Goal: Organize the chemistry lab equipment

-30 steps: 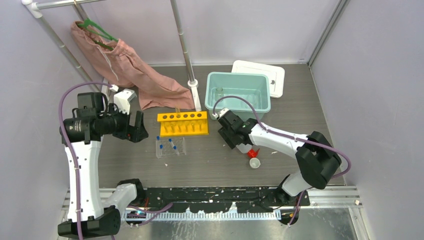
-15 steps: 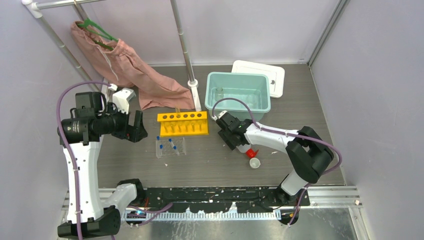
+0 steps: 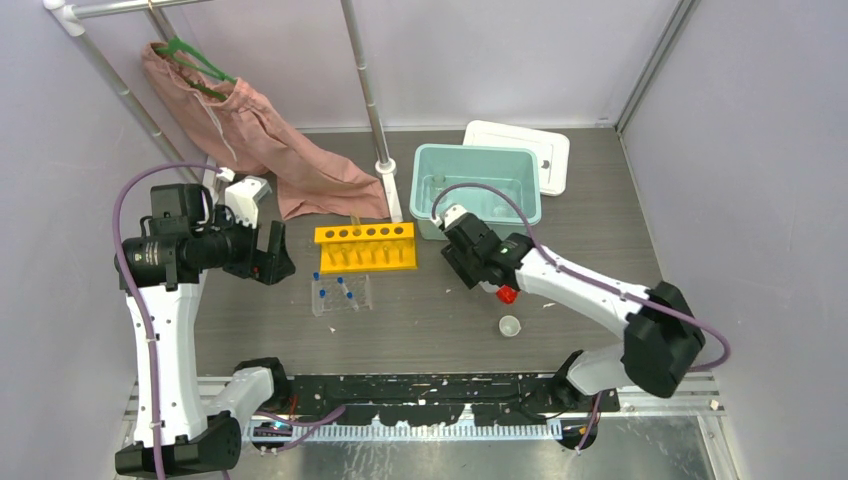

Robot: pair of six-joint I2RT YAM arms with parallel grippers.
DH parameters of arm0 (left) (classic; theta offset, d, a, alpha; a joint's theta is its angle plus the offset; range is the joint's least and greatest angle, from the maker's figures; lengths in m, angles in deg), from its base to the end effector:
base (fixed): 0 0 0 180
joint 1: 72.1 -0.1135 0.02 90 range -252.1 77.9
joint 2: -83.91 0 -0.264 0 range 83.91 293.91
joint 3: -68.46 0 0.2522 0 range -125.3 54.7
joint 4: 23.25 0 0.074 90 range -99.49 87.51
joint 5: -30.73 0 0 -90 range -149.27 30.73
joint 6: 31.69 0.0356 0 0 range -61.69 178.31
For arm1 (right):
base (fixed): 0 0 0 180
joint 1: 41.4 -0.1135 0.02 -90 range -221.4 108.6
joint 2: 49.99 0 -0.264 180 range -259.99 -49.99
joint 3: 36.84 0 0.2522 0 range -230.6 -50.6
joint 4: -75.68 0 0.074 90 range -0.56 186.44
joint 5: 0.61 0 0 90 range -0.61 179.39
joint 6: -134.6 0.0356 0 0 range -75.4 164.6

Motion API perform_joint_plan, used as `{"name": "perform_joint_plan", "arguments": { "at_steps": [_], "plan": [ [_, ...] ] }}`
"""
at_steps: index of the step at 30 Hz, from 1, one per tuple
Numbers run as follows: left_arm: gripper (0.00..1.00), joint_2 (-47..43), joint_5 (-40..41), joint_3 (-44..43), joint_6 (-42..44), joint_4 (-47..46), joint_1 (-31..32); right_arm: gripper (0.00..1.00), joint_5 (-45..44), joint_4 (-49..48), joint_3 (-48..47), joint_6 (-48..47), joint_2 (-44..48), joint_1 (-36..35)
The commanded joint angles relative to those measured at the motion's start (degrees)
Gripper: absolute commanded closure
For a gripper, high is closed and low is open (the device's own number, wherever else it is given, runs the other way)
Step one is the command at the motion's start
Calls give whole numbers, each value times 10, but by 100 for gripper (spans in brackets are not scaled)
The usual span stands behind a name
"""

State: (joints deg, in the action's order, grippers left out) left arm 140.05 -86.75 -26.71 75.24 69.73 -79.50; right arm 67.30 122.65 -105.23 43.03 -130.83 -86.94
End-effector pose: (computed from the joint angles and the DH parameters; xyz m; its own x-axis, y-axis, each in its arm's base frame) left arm 0.1320 0.0006 0.4062 -0.7219 0.1668 -0.6716 0.3818 0.9054 -0.1855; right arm 0.2047 0.1895 0.2277 -0.5883 -0.6358 -0.4997 -0.5437 0.7684 -0.3376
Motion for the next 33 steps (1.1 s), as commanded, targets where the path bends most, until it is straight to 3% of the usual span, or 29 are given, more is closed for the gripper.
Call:
{"name": "perform_joint_plan", "arguments": {
  "at_steps": [1, 7, 10, 16, 20, 27, 33],
  "plan": [
    [12, -3, -9, -18, 4, -3, 1, 51, -10, 37, -59, -16, 84, -2],
    [12, -7, -8, -19, 6, 0, 1, 50, 58, 70, -119, -20, 177, -4],
    [12, -12, -12, -15, 6, -3, 1, 49, 67, 75, -167, -31, 179, -4],
    [12, -13, -10, -15, 6, 0, 1, 43, 40, 44, -241, -132, 97, -2],
    [12, -16, -6, -18, 7, 2, 1, 40, 70, -10, -260, -207, 39, 22],
    [12, -19, -4, -16, 9, 10, 1, 40, 124, -58, -301, -226, -42, 110],
    [12, -23, 0, -13, 12, 12, 1, 40, 151, -82, -321, -233, -87, 144]
  ]
}}
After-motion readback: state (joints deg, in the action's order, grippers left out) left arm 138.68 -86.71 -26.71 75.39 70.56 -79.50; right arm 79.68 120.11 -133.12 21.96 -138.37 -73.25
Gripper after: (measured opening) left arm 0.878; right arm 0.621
